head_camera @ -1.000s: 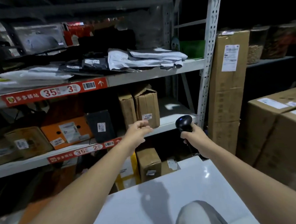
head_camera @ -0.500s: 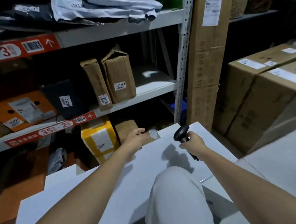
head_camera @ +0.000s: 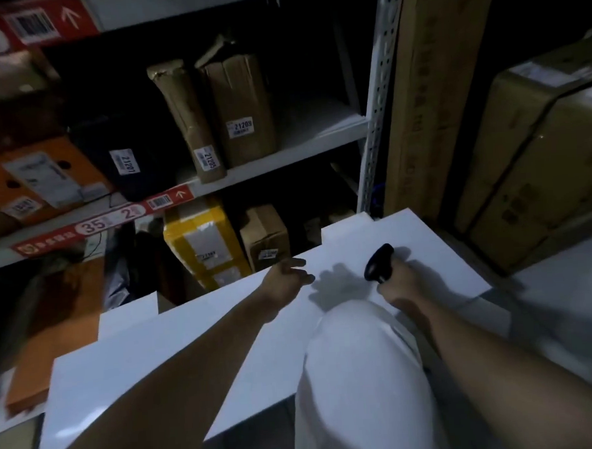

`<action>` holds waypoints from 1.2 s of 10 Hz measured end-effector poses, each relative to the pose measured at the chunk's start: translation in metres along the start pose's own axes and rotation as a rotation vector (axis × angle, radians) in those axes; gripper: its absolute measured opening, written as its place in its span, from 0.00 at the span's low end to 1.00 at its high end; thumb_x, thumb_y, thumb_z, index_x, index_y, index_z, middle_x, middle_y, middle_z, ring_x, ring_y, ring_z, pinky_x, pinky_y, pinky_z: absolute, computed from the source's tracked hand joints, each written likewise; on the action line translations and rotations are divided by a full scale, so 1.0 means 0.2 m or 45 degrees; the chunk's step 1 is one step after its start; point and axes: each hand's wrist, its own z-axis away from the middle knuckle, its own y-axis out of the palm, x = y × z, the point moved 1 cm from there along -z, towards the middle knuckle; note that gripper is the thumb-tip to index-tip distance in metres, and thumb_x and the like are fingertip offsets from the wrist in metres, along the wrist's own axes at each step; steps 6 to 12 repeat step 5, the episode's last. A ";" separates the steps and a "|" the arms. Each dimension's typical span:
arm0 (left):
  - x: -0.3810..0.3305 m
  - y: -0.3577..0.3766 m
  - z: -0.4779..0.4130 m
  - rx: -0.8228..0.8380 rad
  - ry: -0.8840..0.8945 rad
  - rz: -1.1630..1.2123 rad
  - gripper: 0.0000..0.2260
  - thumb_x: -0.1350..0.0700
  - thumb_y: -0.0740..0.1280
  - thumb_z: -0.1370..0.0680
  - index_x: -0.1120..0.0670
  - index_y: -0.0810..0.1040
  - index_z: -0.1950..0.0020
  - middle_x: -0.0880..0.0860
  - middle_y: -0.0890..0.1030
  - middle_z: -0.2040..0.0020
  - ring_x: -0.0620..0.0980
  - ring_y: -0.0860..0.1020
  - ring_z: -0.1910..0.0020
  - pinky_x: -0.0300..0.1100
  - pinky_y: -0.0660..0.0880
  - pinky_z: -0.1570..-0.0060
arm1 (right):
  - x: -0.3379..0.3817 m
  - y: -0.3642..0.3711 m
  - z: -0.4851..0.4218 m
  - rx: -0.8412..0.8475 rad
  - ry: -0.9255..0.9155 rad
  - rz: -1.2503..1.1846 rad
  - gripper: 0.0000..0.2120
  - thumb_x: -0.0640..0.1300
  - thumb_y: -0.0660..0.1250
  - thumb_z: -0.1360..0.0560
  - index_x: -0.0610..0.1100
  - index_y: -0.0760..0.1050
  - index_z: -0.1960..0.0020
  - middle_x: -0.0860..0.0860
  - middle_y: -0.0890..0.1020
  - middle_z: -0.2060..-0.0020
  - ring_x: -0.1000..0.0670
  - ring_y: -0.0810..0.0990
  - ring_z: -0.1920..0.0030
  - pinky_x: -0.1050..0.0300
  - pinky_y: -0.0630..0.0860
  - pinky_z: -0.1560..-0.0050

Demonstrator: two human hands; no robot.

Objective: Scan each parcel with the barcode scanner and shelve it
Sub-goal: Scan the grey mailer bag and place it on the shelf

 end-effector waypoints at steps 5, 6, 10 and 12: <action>0.08 -0.16 0.16 -0.028 -0.034 0.115 0.20 0.57 0.73 0.21 0.52 0.76 0.28 0.55 0.82 0.36 0.54 0.79 0.36 0.49 0.77 0.38 | 0.06 -0.05 0.04 0.042 0.027 0.156 0.28 0.43 0.73 0.24 0.41 0.69 0.26 0.38 0.82 0.42 0.37 0.82 0.45 0.47 0.81 0.48; 0.08 -0.16 0.16 -0.028 -0.034 0.115 0.20 0.57 0.73 0.21 0.52 0.76 0.28 0.55 0.82 0.36 0.54 0.79 0.36 0.49 0.77 0.38 | 0.06 -0.05 0.04 0.042 0.027 0.156 0.28 0.43 0.73 0.24 0.41 0.69 0.26 0.38 0.82 0.42 0.37 0.82 0.45 0.47 0.81 0.48; 0.08 -0.16 0.16 -0.028 -0.034 0.115 0.20 0.57 0.73 0.21 0.52 0.76 0.28 0.55 0.82 0.36 0.54 0.79 0.36 0.49 0.77 0.38 | 0.06 -0.05 0.04 0.042 0.027 0.156 0.28 0.43 0.73 0.24 0.41 0.69 0.26 0.38 0.82 0.42 0.37 0.82 0.45 0.47 0.81 0.48; 0.08 -0.16 0.16 -0.028 -0.034 0.115 0.20 0.57 0.73 0.21 0.52 0.76 0.28 0.55 0.82 0.36 0.54 0.79 0.36 0.49 0.77 0.38 | 0.06 -0.05 0.04 0.042 0.027 0.156 0.28 0.43 0.73 0.24 0.41 0.69 0.26 0.38 0.82 0.42 0.37 0.82 0.45 0.47 0.81 0.48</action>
